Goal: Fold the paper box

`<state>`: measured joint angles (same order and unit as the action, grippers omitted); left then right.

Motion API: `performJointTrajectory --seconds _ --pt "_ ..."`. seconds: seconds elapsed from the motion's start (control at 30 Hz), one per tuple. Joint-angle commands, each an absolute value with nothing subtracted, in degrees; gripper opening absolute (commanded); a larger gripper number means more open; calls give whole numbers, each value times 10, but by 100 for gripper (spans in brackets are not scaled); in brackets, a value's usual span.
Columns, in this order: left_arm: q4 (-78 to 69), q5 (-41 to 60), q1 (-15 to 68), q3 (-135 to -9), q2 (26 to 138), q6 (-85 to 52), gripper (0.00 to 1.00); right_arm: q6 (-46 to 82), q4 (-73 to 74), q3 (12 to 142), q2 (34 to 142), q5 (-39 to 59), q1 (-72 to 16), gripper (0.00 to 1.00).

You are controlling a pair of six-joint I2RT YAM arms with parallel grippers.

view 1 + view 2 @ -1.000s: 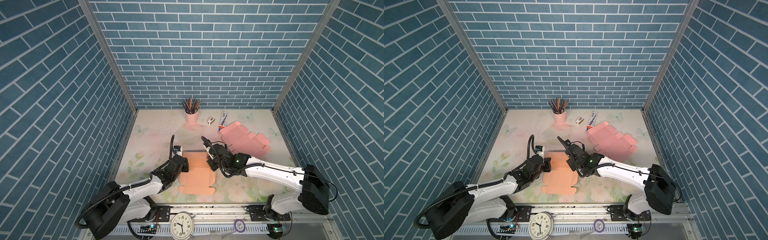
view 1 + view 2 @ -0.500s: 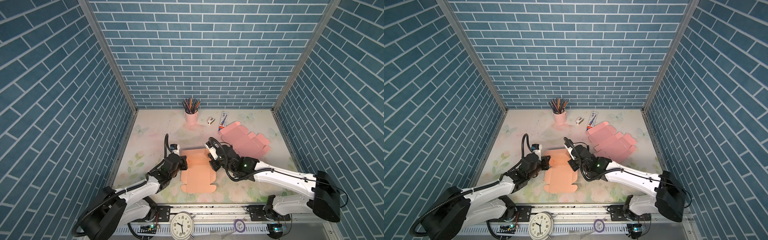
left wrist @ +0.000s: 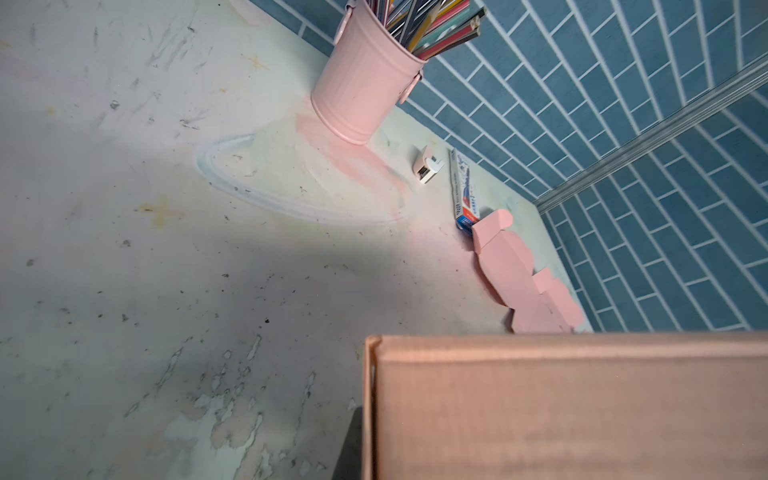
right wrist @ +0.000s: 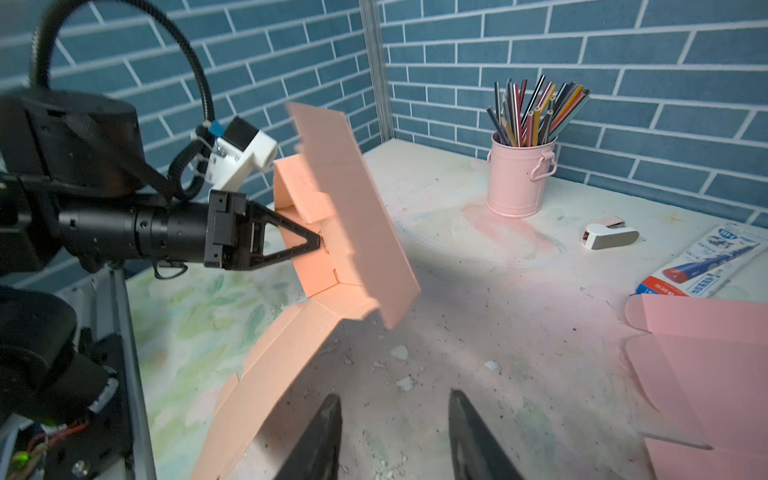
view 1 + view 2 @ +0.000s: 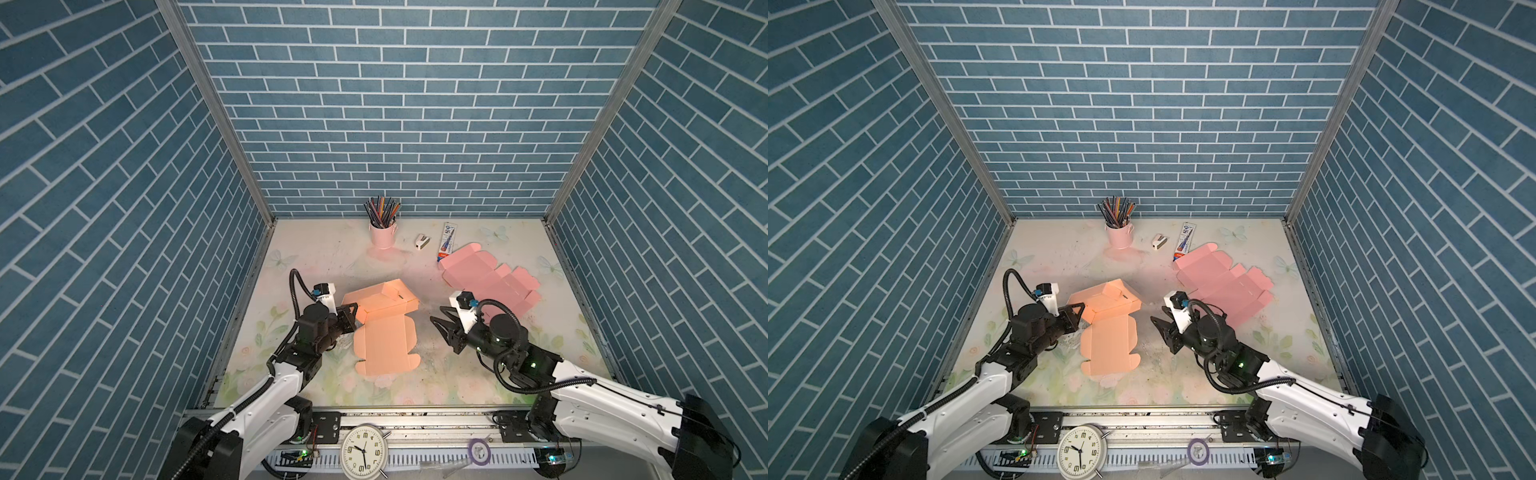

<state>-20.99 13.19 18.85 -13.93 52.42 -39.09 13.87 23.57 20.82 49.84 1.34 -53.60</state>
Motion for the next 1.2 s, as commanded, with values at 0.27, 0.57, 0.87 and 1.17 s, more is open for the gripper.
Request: performJointTrajectory --seconds 0.27,0.57,0.87,1.17 --pt "-265 244 175 -120 483 -442 0 241 503 184 570 130 -505 49" --pt "-264 257 174 -113 471 -439 0 259 556 214 630 160 -505 46" --pt "-265 266 176 -110 471 -432 0 271 577 248 680 185 -505 45" --pt "-261 263 175 -108 468 -430 0 265 534 280 722 186 -505 40"
